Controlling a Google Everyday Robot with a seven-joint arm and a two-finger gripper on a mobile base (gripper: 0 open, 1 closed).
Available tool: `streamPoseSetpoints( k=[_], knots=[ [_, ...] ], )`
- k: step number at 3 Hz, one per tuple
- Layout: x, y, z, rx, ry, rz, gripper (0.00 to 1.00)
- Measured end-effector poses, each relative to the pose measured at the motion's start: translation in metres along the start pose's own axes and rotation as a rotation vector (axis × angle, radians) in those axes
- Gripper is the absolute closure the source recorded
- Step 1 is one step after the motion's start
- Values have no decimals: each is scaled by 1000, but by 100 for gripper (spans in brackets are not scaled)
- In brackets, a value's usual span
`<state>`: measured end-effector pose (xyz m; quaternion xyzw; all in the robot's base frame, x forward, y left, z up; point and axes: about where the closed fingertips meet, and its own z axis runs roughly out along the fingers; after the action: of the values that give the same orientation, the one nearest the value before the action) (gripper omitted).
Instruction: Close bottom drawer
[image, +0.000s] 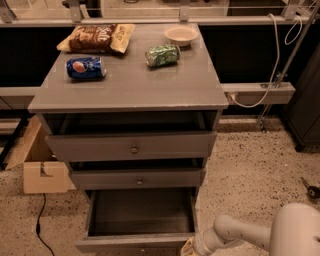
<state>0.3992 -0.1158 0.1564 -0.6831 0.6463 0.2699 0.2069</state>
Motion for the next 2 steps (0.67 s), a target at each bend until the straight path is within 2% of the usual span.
streamPoseSetpoints(
  k=[1, 2],
  knots=[
    [1, -6, 0, 28, -1, -3, 100],
    [1, -27, 0, 125, -35, 0, 100]
  ],
)
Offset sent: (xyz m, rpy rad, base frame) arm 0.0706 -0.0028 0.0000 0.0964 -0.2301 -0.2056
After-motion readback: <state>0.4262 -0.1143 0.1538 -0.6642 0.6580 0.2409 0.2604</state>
